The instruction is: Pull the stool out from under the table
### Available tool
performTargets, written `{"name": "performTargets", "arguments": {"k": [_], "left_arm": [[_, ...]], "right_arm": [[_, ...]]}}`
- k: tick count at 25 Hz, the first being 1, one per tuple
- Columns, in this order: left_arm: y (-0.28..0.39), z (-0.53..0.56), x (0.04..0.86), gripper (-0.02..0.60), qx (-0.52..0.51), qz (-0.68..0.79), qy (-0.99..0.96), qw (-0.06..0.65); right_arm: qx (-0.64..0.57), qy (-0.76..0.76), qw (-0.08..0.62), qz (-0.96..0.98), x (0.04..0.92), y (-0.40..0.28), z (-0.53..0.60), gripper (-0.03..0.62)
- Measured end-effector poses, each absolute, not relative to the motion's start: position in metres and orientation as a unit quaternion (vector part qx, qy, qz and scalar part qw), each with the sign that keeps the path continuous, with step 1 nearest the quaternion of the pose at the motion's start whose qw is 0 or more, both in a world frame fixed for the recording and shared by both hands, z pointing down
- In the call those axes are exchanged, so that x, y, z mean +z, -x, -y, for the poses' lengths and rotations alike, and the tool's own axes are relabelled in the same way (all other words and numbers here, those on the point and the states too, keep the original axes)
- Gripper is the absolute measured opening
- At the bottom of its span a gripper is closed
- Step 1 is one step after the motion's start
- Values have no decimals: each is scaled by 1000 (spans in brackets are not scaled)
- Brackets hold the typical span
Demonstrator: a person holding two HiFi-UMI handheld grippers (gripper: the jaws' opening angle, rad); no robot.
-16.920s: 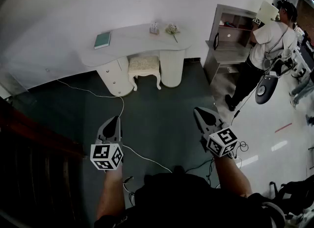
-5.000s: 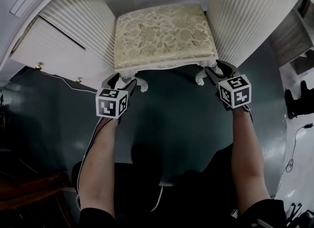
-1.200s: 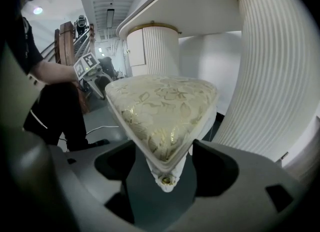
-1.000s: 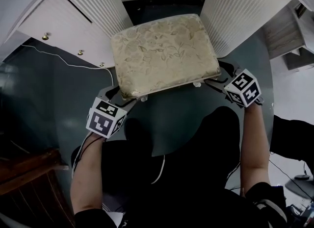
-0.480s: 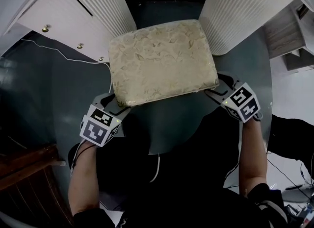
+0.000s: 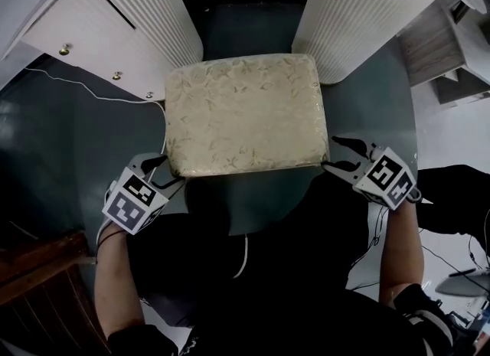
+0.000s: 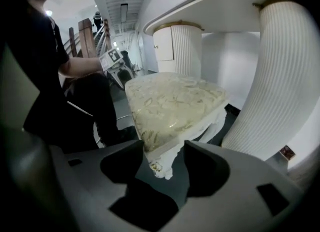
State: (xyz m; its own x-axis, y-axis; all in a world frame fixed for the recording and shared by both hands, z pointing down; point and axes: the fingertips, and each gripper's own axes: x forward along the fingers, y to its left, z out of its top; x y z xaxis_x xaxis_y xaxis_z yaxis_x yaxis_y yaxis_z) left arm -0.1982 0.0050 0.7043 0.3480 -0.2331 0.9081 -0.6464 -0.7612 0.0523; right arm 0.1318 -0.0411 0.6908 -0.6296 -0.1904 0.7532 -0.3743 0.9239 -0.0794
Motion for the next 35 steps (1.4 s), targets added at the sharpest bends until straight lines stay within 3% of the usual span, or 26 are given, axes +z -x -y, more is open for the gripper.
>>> {"name": "performTargets", "arguments": {"k": [3,6,9,13,15,19,21,24,30,35], "left_arm": [[213,-1,693,297,490,283,-798,208],[221,0,688,325,490,275,-801,208],[227,2,684,327,492,267,-803,204],[245,10,686,308,499,282,-796,195],[254,19,696,299,511,289,-787,188],[256,44,715,299,520,310,-776,178],[254,58,717,294,507,333,-775,179],[253,74,713,246,479,358,-780,185],[260,89,691,250,422,394,-792,201],[250,86,678,280,400,355,-815,224]], "right_arm": [[100,-137,409,897,674,-135,51,302],[80,-138,416,895,663,-144,64,250],[77,-175,414,890,663,-156,90,249],[74,-165,429,885,689,-149,103,249],[69,-164,438,881,701,-145,109,201],[58,-177,443,877,713,-138,117,207],[47,-191,436,878,714,-133,123,171],[57,-213,418,881,716,-133,129,138],[94,-253,354,895,688,-150,140,157],[164,-197,270,928,653,-128,128,277]]}}
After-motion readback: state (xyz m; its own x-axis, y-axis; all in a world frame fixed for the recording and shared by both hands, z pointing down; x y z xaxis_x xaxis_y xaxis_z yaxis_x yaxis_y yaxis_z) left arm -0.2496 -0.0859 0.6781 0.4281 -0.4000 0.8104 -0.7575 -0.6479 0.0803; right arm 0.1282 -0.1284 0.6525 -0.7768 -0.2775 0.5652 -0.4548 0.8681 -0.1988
